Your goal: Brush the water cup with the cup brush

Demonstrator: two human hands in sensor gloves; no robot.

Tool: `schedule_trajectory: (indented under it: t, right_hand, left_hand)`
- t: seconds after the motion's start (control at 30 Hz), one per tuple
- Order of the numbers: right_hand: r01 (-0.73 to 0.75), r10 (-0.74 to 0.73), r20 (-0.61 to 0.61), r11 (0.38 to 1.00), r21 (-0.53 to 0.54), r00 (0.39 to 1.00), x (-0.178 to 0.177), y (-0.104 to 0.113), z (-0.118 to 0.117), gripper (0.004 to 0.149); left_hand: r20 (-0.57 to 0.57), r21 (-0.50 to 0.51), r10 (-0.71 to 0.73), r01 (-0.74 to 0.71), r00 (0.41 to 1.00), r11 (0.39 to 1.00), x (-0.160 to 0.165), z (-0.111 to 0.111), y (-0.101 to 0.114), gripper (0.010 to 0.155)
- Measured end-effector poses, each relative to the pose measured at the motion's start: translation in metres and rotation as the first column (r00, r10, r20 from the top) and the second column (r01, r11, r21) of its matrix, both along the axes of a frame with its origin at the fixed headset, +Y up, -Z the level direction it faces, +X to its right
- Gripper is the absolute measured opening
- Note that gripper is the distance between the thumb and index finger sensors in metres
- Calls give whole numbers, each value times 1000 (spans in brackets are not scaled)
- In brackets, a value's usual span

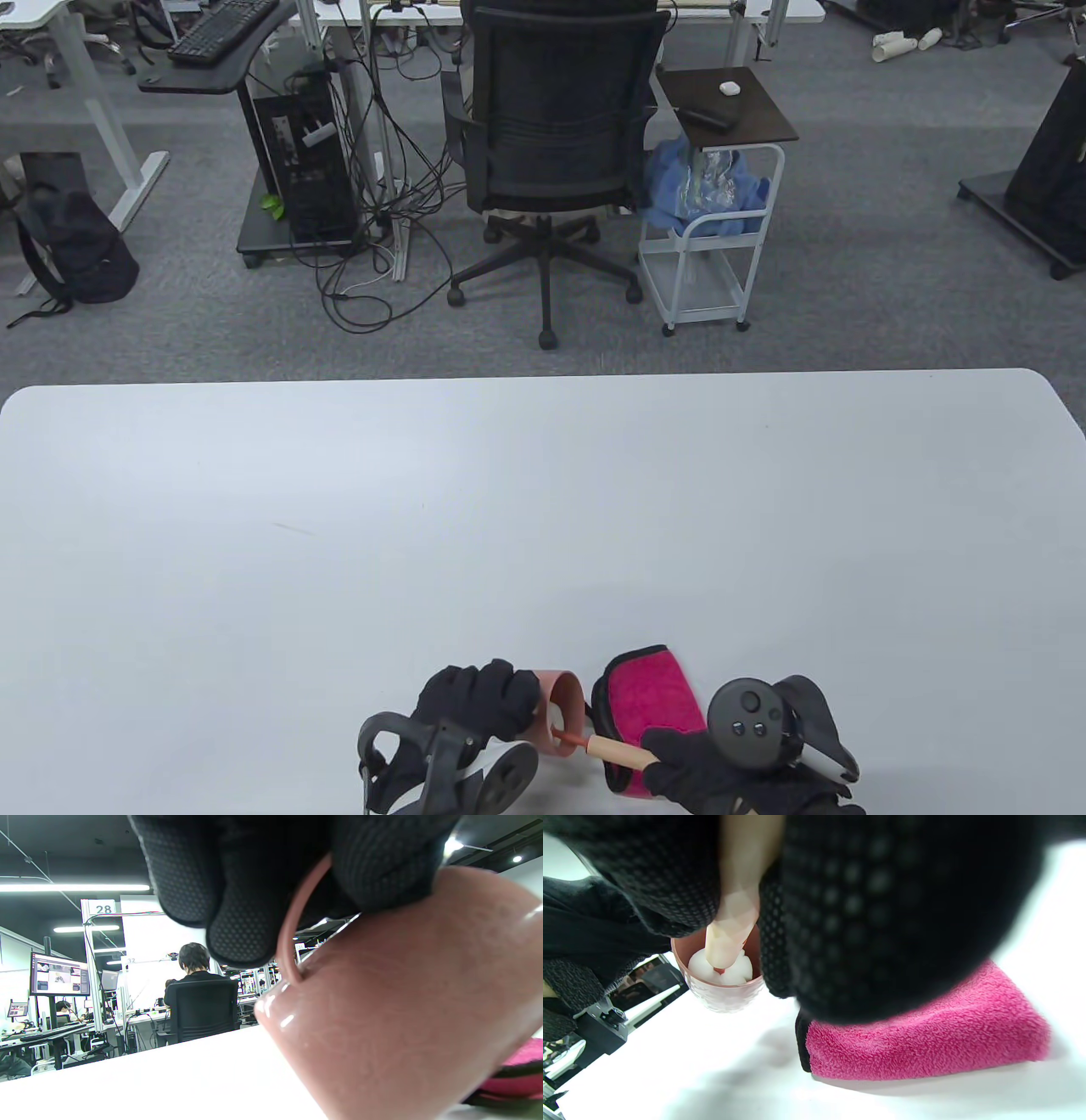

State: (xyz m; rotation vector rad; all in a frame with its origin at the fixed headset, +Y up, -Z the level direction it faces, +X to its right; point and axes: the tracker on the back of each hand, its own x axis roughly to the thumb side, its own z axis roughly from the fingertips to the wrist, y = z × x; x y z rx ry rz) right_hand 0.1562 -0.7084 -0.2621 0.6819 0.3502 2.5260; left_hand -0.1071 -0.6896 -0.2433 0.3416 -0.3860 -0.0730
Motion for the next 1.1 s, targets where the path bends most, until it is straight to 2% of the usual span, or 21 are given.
schedule_trajectory:
  t: [0.2,0.63,0.93,1.1]
  right_hand:
    - [19,-19,6,1000,20,1000,4,3,-1,54]
    - [53,-52,56,999,-9,997,13,1,-6,54]
    - [55,-47,112,996,-66,993,21,-4,-12,53]
    - [47,-29,121,988,-147,992,21,-10,-13,53]
  left_hand:
    - [6,-10,10,-9,1000,1000,0,0,0,41]
    - [6,-30,42,-41,999,999,-2,-1,0,41]
    - [13,-32,50,-50,999,998,-3,-2,0,41]
    - [20,-36,42,-41,999,999,-2,-2,-1,41]
